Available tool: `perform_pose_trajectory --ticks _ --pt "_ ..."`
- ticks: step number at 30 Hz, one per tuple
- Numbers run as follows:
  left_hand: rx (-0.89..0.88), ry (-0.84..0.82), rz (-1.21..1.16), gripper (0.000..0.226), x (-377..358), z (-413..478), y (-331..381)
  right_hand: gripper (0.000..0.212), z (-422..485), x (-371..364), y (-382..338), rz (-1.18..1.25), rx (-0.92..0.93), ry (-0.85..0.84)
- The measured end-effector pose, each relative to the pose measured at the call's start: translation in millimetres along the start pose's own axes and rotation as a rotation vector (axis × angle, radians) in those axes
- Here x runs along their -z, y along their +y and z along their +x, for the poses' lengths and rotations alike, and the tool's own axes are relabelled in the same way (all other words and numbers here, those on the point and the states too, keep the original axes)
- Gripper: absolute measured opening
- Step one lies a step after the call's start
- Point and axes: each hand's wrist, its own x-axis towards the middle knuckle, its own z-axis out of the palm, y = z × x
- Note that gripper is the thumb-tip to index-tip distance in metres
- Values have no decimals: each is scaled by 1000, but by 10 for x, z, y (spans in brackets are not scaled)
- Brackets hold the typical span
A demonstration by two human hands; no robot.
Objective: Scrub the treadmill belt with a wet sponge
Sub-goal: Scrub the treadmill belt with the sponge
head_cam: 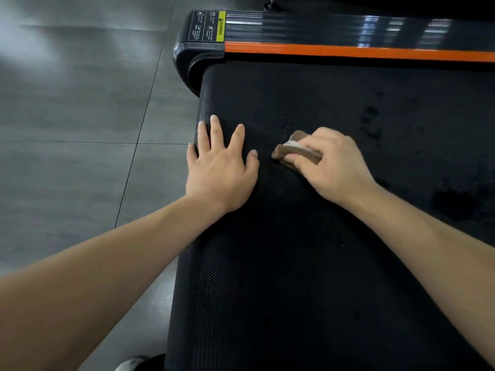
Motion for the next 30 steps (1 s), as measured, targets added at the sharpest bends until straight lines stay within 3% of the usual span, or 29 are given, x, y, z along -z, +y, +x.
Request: perform_pose_trajectory --ticks 4,9,15,18,21,26,30 --pt "1 -8 5 63 0 -3 4 29 108 35 124 -53 -246 150" --pt "3 -8 6 61 8 2 6 22 -311 9 -87 13 35 -31" --pt "3 -12 -11 59 11 -9 2 25 -131 -20 -25 -89 -185 134" --pt "3 -17 -16 59 18 -5 2 27 -624 -52 -301 -23 15 -5" --pt "3 -14 -14 59 25 -15 11 34 -865 25 -278 19 72 -78" --pt "-14 2 -114 54 52 -54 -8 25 -607 53 -98 -85 -182 129" --pt "-100 106 -245 38 54 -127 -63 31 -1287 -11 -538 31 84 -55"
